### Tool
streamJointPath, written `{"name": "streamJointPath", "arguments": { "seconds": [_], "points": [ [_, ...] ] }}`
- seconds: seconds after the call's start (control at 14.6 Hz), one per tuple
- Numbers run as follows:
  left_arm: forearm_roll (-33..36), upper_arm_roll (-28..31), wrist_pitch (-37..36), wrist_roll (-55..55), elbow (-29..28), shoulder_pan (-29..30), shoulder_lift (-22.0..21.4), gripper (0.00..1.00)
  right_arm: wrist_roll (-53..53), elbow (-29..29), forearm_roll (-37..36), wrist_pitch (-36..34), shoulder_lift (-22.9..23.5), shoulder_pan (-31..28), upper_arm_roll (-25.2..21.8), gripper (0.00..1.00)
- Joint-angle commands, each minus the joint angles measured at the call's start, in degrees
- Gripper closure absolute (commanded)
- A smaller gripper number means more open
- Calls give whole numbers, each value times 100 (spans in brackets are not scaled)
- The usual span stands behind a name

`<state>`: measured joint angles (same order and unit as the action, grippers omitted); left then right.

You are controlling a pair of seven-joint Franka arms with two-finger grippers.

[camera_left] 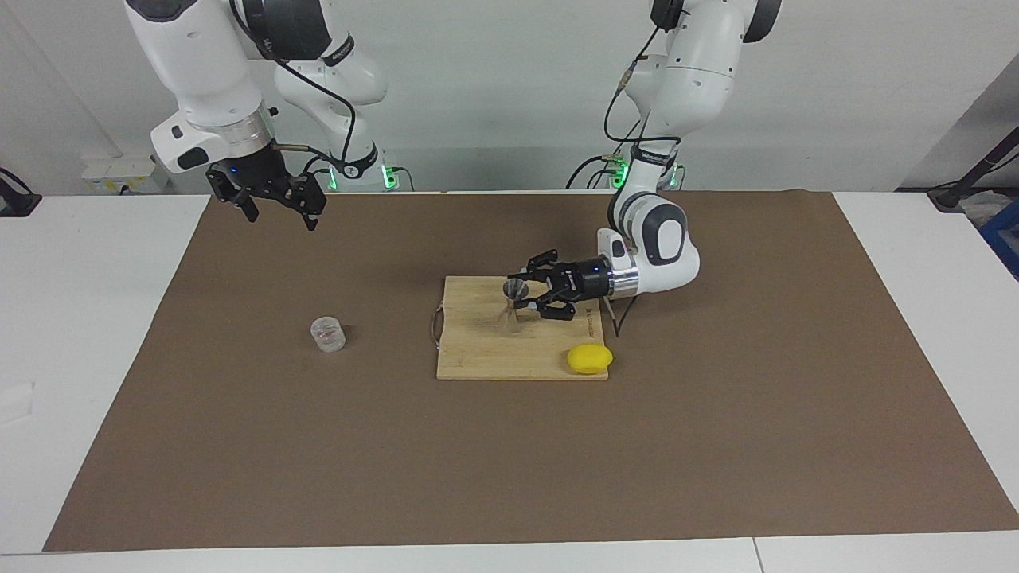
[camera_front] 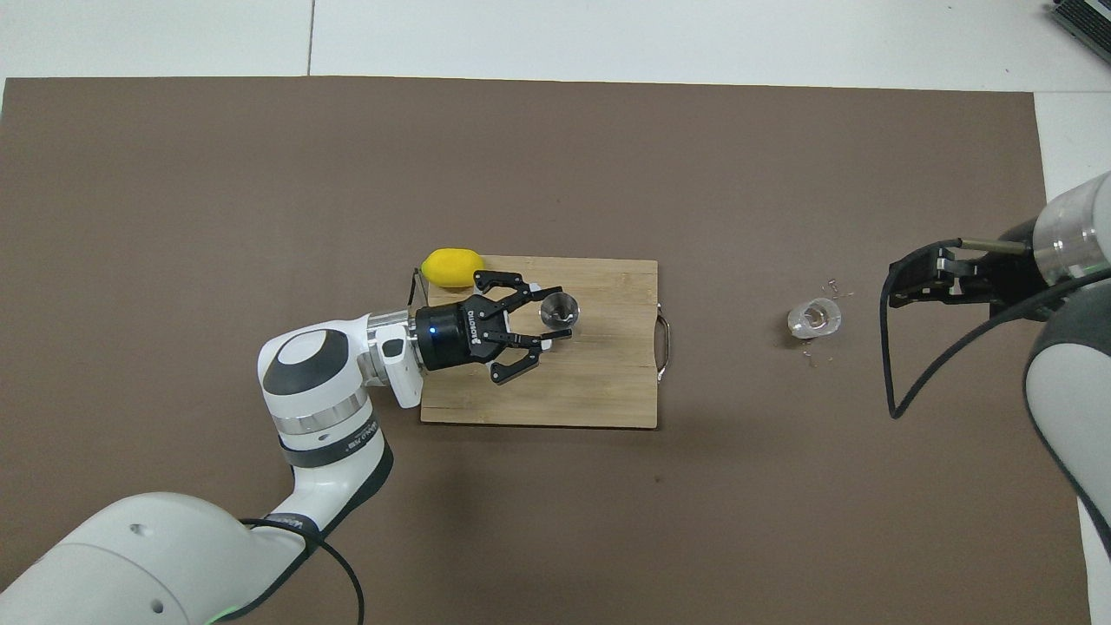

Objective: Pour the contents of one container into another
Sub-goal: 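Carry the steel cup with the left gripper onto the cutting board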

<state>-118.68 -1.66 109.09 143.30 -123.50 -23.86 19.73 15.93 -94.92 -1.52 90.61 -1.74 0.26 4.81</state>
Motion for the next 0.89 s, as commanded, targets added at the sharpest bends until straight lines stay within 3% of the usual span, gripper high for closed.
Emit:
{"name": "streamJointPath", "arguments": {
  "seconds": [0.0, 0.61, 0.68, 0.75, 0.82],
  "points": [
    [-541, 96, 349, 374, -87, -434, -48, 55, -151, -167, 82, 115, -142, -96, 29, 0],
    [-903, 87, 762, 1050, -69, -628, 40, 55, -143, -176, 82, 115, -142, -96, 29, 0],
    [-903, 87, 815, 1095, -69, -628, 40, 48, -143, -167, 82, 115, -142, -96, 29, 0],
    [-903, 87, 894, 1095, -69, -672, 48, 33, -151, -176, 82, 115, -142, -96, 29, 0],
    [-903, 87, 938, 1095, -69, -681, 48, 10, -151, -176, 82, 115, -142, -96, 29, 0]
  ]
}}
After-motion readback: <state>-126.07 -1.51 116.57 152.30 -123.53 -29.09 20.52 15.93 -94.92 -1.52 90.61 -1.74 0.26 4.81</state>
